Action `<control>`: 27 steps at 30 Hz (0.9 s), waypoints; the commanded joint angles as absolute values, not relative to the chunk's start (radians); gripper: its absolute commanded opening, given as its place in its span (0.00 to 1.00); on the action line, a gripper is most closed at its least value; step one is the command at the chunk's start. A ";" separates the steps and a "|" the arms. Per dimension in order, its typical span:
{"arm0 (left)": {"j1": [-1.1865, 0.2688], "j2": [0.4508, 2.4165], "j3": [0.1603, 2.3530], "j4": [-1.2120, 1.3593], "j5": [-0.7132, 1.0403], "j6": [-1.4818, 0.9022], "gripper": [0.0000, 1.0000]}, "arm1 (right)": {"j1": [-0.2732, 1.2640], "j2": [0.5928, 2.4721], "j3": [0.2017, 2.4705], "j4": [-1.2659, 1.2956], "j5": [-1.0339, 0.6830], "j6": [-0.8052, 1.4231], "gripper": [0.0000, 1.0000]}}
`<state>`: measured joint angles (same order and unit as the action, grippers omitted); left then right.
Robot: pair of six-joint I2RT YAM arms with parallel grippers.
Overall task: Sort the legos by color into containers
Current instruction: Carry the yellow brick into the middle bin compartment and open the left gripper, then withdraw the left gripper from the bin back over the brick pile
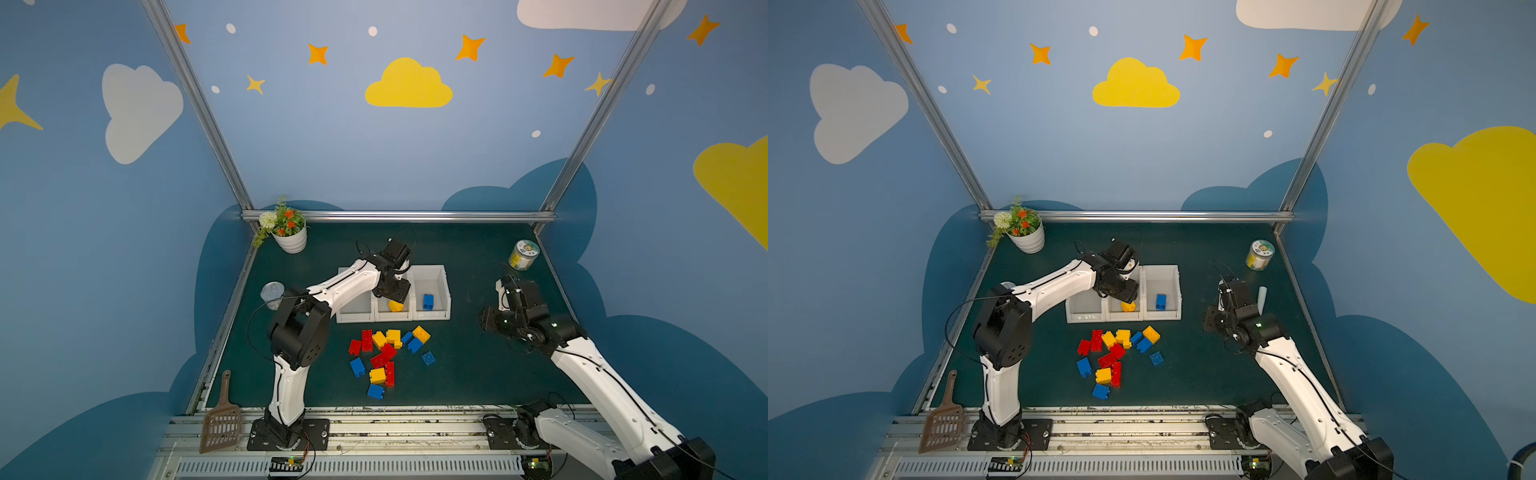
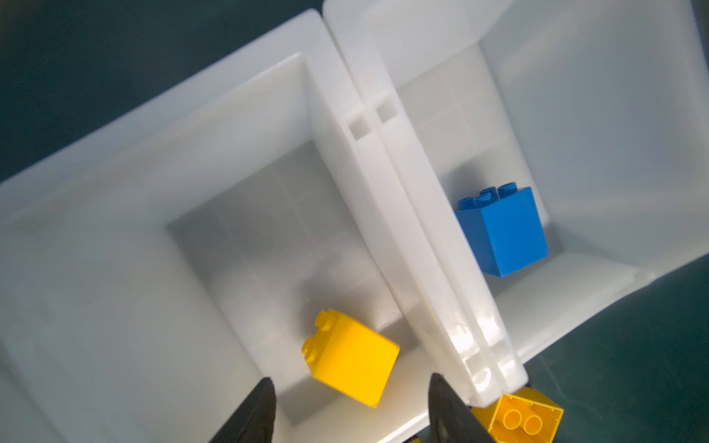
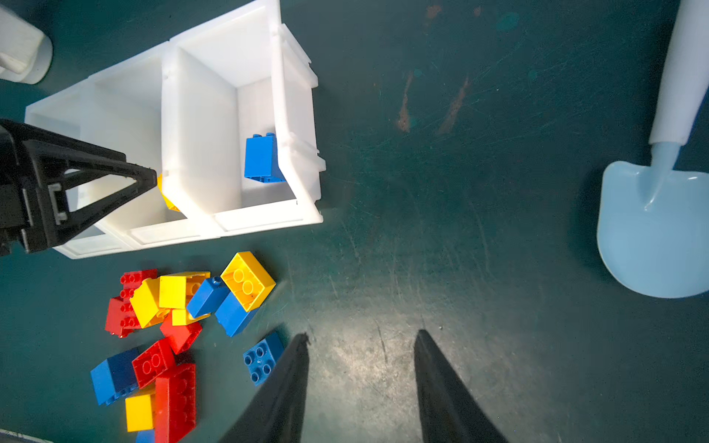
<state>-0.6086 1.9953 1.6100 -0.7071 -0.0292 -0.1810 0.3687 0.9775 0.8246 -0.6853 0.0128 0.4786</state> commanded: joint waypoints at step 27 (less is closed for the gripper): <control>-0.605 1.452 1.145 -0.617 -0.020 -0.374 0.72 | 0.375 1.045 0.810 -0.680 -0.157 0.469 0.46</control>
<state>-0.6086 1.5082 1.1957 -0.6250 0.0021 -0.3267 0.3691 1.0298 0.8146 -0.6834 -0.1158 0.4717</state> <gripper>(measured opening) 0.719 0.460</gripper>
